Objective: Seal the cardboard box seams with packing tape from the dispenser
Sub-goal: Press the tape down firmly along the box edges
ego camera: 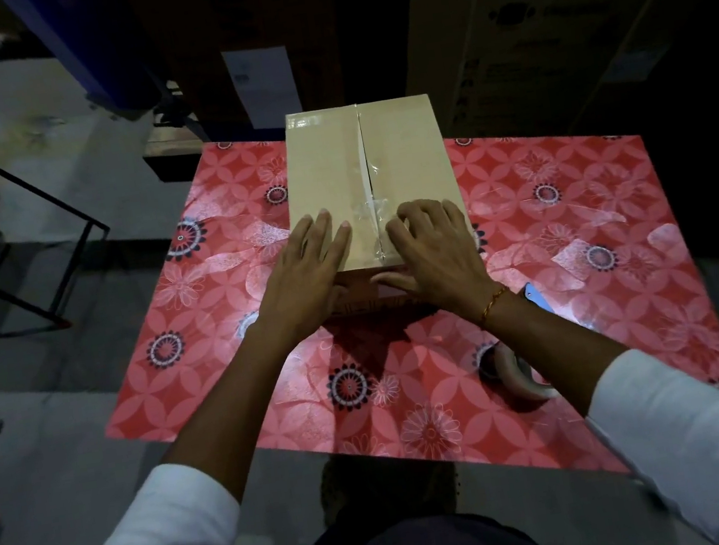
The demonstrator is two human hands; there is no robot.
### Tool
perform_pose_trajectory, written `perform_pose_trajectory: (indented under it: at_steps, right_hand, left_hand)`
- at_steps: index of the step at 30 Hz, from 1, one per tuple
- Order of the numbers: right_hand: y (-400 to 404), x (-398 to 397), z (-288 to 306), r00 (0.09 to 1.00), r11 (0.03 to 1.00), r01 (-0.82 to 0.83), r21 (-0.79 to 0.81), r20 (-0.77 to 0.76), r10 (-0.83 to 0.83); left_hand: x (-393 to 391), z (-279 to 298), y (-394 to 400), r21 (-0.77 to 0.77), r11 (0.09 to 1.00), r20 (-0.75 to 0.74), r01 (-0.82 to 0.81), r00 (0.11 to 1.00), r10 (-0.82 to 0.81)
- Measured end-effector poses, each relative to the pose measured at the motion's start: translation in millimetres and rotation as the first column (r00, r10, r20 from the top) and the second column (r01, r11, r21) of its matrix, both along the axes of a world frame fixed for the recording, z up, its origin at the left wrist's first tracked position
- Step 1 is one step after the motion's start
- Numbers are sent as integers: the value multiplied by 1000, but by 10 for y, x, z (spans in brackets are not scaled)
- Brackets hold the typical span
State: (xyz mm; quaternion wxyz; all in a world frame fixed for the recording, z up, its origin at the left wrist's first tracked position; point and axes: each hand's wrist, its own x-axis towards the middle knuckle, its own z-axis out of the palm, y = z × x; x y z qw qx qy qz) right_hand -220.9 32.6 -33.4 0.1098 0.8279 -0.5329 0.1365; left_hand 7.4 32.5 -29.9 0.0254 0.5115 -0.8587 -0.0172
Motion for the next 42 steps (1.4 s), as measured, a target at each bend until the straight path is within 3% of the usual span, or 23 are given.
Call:
perform_pose_trajectory:
  at_steps: [9, 19, 28, 34, 38, 42]
  right_hand:
    - [46, 100, 49, 997, 997, 74, 32, 17, -75]
    - [83, 96, 55, 993, 989, 83, 118, -95, -72]
    - [110, 233, 64, 983, 978, 178, 106, -58, -173]
    - [141, 118, 53, 981, 980, 111, 162, -173, -83]
    - [121, 9, 56, 986, 991, 46, 128, -165, -24]
    - [63, -77, 81, 991, 997, -6, 81, -135, 17]
  left_hand:
    - [-27, 15, 25, 20, 1000, -26, -11, 1000, 12]
    - [-24, 33, 31, 6, 1000, -38, -21, 999, 22]
    - [-36, -2, 17, 16, 999, -15, -29, 999, 29]
    - [-58, -37, 27, -25, 998, -62, -65, 996, 63]
    - [-200, -25, 111, -43, 980, -112, -195, 976, 189]
    - [-272, -11, 111, -74, 973, -73, -220, 974, 215]
